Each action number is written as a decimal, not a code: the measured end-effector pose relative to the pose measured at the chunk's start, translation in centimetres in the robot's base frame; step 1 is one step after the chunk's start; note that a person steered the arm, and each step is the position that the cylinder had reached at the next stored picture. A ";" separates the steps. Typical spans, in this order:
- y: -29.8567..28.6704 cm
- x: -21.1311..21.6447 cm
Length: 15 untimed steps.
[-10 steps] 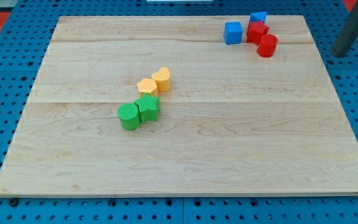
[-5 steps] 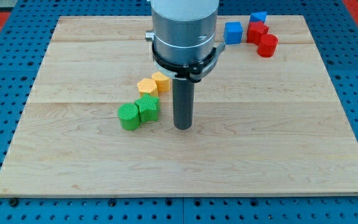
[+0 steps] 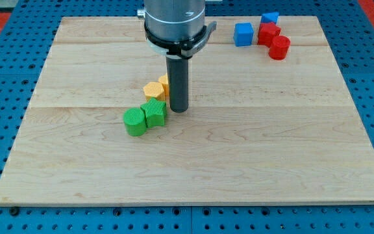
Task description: Move yellow blocks towards center right
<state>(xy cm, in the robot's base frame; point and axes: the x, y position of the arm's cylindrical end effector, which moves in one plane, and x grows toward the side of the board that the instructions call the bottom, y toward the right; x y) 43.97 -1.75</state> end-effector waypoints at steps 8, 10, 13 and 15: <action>17.7 -4.8; 13.7 -8.7; 12.8 -4.6; -3.3 -4.0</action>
<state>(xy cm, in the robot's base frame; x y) 39.95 -5.05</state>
